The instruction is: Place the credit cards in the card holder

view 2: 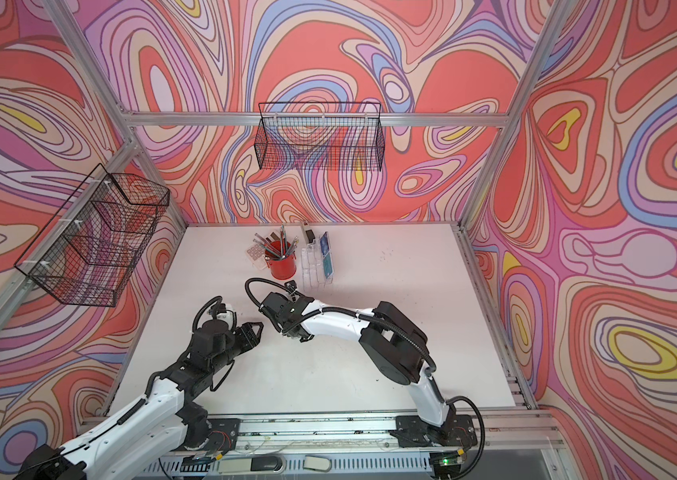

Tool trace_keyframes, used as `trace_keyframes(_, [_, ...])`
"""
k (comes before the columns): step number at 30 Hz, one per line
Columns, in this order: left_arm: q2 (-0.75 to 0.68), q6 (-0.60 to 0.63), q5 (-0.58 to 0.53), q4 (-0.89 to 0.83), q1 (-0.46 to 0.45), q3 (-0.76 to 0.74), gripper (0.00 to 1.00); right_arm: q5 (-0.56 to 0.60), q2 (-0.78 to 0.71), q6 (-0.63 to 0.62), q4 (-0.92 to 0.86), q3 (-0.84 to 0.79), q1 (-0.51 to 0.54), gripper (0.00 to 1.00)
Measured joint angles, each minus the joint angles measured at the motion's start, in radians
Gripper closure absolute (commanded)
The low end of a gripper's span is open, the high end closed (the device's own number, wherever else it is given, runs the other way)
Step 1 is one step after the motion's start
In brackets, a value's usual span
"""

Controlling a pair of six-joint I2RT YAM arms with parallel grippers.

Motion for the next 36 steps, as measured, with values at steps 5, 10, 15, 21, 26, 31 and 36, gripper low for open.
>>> trace_keyframes(5, [0.066,0.003,0.031,-0.009,0.0,0.024,0.49,0.001,0.057,-0.016,0.002,0.034,0.0,0.67])
trace_keyframes(10, [0.103,0.003,0.057,-0.006,0.0,0.033,0.5,0.023,0.079,-0.027,-0.003,0.064,0.0,0.73])
trace_keyframes(15, [0.106,0.003,0.069,-0.005,0.0,0.033,0.5,0.034,0.079,-0.032,-0.004,0.066,-0.005,0.75])
trace_keyframes(21, [0.087,0.004,0.071,-0.006,0.0,0.033,0.49,0.034,0.079,-0.034,0.004,0.062,-0.009,0.82])
trace_keyframes(26, [0.075,0.004,0.072,-0.007,0.0,0.033,0.5,0.03,0.079,-0.034,0.016,0.048,-0.013,0.89])
trace_keyframes(31, [0.063,0.004,0.076,-0.008,0.0,0.033,0.5,0.027,0.07,-0.034,0.03,0.036,-0.021,0.93])
trace_keyframes(36, [0.054,0.004,0.08,-0.01,0.0,0.033,0.5,0.022,0.048,-0.034,0.043,0.015,-0.031,0.99])
